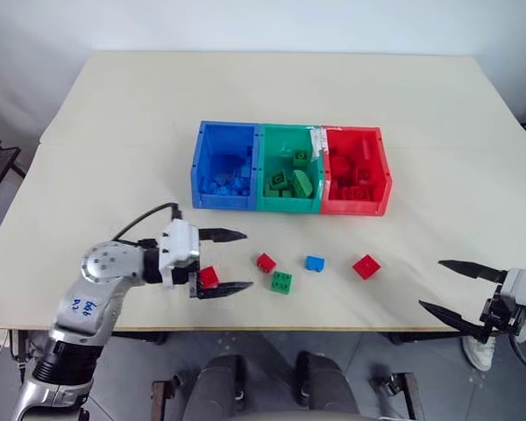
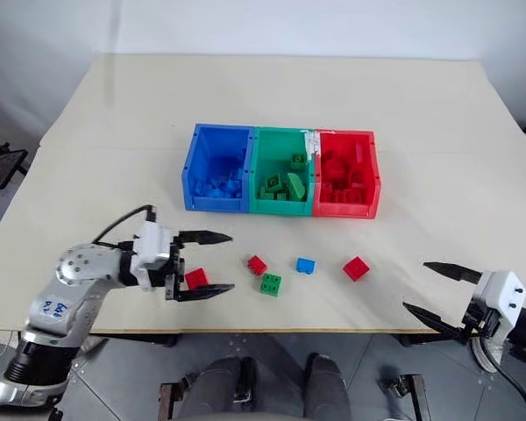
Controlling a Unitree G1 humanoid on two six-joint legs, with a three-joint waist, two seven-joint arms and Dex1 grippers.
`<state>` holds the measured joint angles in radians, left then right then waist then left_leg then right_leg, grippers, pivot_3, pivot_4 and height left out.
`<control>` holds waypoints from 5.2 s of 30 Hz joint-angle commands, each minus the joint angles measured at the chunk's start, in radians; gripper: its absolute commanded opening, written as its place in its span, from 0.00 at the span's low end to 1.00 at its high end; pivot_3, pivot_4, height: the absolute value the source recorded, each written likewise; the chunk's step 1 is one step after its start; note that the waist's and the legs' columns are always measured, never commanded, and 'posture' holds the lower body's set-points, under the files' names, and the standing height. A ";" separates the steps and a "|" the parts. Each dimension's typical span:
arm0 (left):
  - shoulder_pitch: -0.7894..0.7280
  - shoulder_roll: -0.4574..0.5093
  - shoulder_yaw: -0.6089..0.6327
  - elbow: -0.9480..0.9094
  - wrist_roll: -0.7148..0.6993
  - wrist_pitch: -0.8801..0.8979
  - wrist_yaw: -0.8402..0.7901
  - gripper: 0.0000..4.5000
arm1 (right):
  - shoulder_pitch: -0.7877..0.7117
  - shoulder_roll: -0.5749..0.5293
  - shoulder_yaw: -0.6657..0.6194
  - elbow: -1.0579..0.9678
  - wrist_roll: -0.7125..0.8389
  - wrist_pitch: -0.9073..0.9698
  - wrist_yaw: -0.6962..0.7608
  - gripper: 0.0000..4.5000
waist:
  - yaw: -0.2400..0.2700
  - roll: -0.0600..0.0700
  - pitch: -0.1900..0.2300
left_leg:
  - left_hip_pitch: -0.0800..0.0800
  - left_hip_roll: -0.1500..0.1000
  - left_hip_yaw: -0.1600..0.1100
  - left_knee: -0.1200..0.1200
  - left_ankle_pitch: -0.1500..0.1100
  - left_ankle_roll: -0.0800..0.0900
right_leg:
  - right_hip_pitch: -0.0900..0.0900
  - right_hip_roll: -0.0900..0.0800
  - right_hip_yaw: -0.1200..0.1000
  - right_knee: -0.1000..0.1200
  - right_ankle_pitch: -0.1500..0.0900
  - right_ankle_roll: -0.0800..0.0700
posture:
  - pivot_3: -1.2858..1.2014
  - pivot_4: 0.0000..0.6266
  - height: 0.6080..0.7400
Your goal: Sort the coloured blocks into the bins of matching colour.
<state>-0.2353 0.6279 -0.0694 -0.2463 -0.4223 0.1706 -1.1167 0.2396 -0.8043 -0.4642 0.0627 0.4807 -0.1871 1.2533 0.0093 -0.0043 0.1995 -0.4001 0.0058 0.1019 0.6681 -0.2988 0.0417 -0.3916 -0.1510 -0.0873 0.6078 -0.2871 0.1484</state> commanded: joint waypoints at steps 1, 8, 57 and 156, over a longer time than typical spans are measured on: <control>-0.009 0.002 -0.014 -0.001 0.012 -0.045 -0.029 0.97 | -0.030 0.015 0.038 -0.097 0.012 0.056 -0.054 1.00 | -0.009 0.000 0.000 | 0.000 0.001 0.000 0.000 0.000 0.000 | 0.000 0.000 0.000 0.000 0.000 0.000 | 0.52 0.24 1.00; 0.027 0.024 0.083 0.019 -0.049 -0.056 -0.035 0.97 | -0.104 0.050 0.175 -0.221 -0.029 0.260 -0.221 1.00 | -0.009 0.000 0.000 | 0.002 0.004 0.000 0.000 0.000 -0.002 | -0.001 0.001 0.002 -0.001 0.000 -0.003 | 0.52 0.24 1.00; 0.158 -0.003 0.291 -0.107 -0.093 0.062 0.257 1.00 | -0.784 0.248 0.325 0.105 -0.159 0.285 -0.467 0.99 | -0.017 0.000 0.000 | -0.005 0.005 0.002 -0.001 -0.001 -0.003 | -0.007 0.002 -0.006 0.002 0.001 -0.004 | 0.52 0.24 1.00; 0.292 0.017 0.326 -0.095 -0.070 -0.028 0.191 1.00 | -0.743 0.298 0.423 -0.068 -0.157 0.303 -0.214 0.99 | -0.035 -0.002 -0.001 | -0.005 0.014 0.018 0.000 -0.008 -0.005 | -0.021 0.001 -0.018 0.010 0.002 -0.011 | 0.52 0.24 1.00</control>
<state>0.0701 0.6280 0.2605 -0.3543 -0.4887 0.1589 -0.8959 -0.5786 -0.4527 0.0479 0.0811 0.2775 0.1573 1.0052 -0.0257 -0.0064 0.1981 -0.4052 0.0198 0.1204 0.6675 -0.3069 0.0363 -0.4124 -0.1503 -0.1060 0.6172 -0.2851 0.1376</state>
